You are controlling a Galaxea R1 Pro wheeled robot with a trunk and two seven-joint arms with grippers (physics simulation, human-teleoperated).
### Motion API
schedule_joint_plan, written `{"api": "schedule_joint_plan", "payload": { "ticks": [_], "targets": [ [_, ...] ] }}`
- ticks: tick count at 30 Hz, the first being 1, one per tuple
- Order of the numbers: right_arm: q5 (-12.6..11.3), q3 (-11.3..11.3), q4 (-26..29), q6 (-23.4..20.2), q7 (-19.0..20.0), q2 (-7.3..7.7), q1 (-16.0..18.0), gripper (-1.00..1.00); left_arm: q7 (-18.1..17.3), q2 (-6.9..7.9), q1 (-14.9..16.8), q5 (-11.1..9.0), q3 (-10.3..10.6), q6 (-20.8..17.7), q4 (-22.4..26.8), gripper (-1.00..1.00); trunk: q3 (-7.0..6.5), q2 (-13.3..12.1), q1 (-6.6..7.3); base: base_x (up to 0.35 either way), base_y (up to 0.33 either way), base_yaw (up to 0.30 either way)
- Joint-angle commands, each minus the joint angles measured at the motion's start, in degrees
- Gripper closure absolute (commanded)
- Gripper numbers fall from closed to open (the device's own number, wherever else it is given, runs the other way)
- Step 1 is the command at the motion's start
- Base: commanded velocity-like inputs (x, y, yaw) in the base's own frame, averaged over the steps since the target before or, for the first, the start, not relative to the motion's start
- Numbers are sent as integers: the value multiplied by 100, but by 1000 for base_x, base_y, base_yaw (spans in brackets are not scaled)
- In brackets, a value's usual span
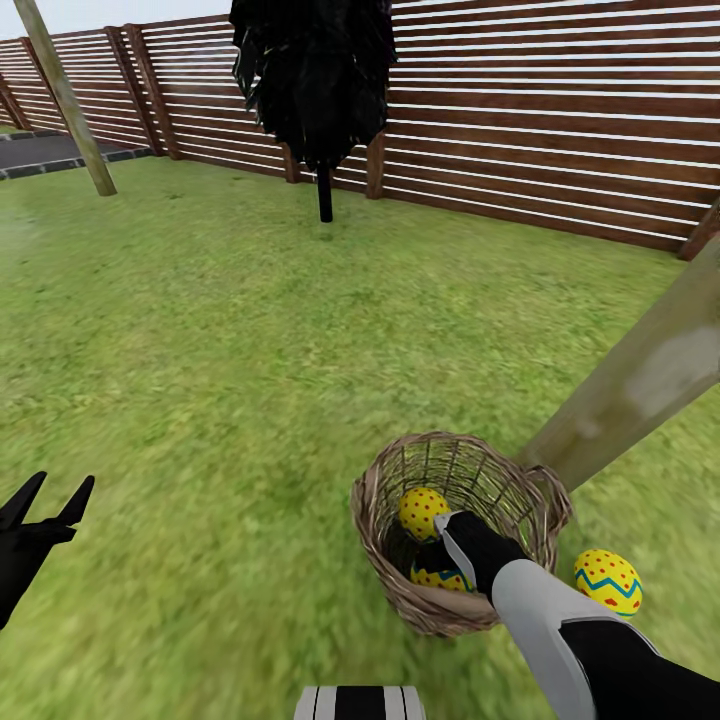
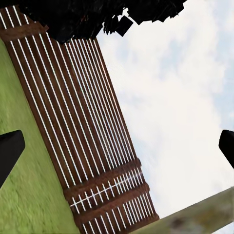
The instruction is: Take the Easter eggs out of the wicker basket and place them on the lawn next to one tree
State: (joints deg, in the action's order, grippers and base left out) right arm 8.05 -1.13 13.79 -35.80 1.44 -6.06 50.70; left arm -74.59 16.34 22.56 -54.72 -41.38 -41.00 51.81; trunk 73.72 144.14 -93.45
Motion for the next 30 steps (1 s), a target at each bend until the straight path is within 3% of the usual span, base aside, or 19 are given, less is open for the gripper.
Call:
{"api": "schedule_joint_plan", "payload": {
  "ticks": [1,9,30],
  "targets": [
    [36,-11,10,-33,14,-1,1,100,-11,0,3,-12,-2,-57,0,-100,-18,0,4,0,0,0],
    [39,-11,-66,-16,14,-1,1,100,-11,0,3,-12,-6,-57,-1,-100,-129,-6,17,0,0,0],
    [39,-11,-69,-15,14,-1,-2,100,-12,0,3,-12,-2,-57,4,-100,-240,-13,30,0,0,0]
  ]
}}
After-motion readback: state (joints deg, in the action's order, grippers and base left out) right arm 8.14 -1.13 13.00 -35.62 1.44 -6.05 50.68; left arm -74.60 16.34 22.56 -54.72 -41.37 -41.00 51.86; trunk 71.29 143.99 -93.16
